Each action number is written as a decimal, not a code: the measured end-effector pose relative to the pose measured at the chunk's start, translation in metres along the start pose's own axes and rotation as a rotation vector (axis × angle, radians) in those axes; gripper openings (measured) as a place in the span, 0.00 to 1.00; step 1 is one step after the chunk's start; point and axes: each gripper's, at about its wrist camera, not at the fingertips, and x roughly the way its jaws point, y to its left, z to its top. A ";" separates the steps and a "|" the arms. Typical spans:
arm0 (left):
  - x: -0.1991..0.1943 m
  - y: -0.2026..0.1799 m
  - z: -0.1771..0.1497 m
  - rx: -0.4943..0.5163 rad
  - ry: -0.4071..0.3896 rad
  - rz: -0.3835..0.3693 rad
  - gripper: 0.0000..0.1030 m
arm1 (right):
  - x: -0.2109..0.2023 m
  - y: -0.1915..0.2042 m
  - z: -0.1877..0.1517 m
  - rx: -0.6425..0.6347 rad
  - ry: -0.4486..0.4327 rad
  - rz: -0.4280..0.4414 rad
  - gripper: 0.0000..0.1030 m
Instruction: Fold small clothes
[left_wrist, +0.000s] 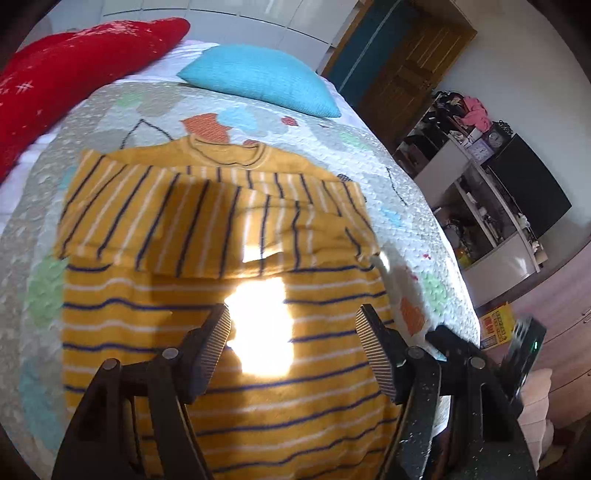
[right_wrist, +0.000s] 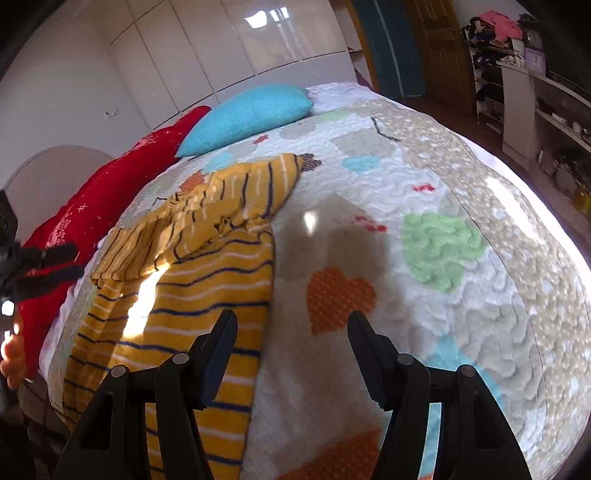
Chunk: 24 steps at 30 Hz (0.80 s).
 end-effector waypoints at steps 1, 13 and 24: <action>-0.017 0.011 -0.010 -0.005 -0.022 0.021 0.69 | 0.006 0.008 0.010 -0.014 -0.013 0.011 0.65; -0.162 0.146 -0.104 -0.294 -0.258 0.329 0.81 | 0.152 0.069 0.104 -0.046 0.154 -0.002 0.65; -0.120 0.165 -0.108 -0.337 -0.225 0.277 0.81 | 0.127 0.068 0.122 -0.112 0.046 -0.119 0.01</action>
